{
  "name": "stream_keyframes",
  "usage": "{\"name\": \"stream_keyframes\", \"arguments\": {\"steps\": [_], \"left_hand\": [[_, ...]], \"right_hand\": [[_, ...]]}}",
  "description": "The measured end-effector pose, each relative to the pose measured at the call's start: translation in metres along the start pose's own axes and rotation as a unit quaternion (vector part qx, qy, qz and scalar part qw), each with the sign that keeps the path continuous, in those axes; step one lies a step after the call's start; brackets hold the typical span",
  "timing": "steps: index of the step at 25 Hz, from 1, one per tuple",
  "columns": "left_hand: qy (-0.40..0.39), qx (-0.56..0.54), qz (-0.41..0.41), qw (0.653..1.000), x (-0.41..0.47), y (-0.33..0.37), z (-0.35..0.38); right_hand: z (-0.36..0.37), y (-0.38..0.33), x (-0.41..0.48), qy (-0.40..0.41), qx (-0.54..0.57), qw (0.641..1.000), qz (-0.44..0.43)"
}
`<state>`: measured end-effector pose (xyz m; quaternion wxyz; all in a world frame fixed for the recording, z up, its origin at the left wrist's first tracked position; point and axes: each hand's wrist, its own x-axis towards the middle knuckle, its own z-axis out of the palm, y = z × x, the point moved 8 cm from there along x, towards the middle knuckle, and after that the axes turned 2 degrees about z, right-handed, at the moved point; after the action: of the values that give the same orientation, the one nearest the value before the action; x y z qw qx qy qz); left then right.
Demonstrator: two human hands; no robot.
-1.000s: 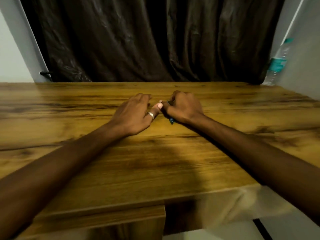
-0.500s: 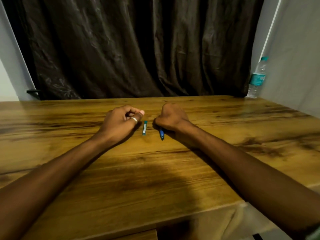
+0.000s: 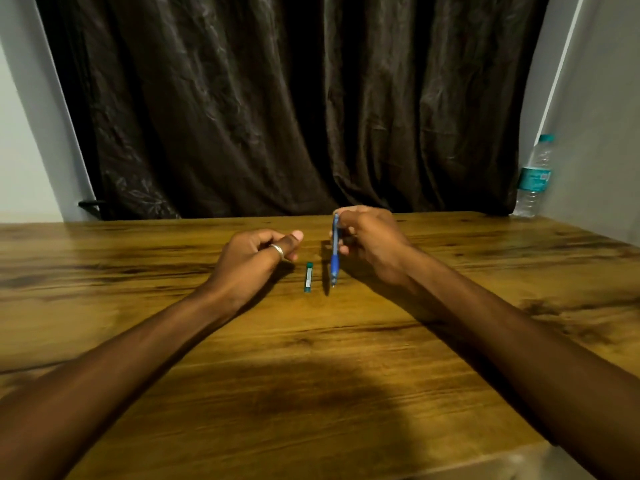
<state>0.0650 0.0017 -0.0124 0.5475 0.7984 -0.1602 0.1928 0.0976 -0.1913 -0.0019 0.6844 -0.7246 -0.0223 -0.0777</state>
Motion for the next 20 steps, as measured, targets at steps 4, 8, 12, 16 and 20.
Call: {"name": "stream_keyframes", "arguments": {"steps": [4,8,12,16,20], "left_hand": [[0.0,-0.02,-0.002,1.0,0.0,0.004,0.002],[-0.045,-0.065,-0.014,0.997,-0.005,0.001,0.01],[-0.039,-0.067,-0.033,0.996,-0.001,-0.011,0.008],[-0.016,-0.048,-0.017,0.999,0.001,-0.011,0.005],[-0.018,0.027,0.004,0.999,-0.002,-0.003,0.004]], "right_hand": [[0.017,0.006,-0.003,-0.045,0.12,0.992,0.011],[0.025,0.007,-0.009,-0.074,0.164,0.984,-0.005],[0.027,0.007,-0.013,-0.075,0.162,0.984,-0.01],[0.029,0.013,-0.012,-0.09,0.157,0.984,0.004],[0.023,0.019,-0.008,-0.071,0.129,0.989,0.013]]}}
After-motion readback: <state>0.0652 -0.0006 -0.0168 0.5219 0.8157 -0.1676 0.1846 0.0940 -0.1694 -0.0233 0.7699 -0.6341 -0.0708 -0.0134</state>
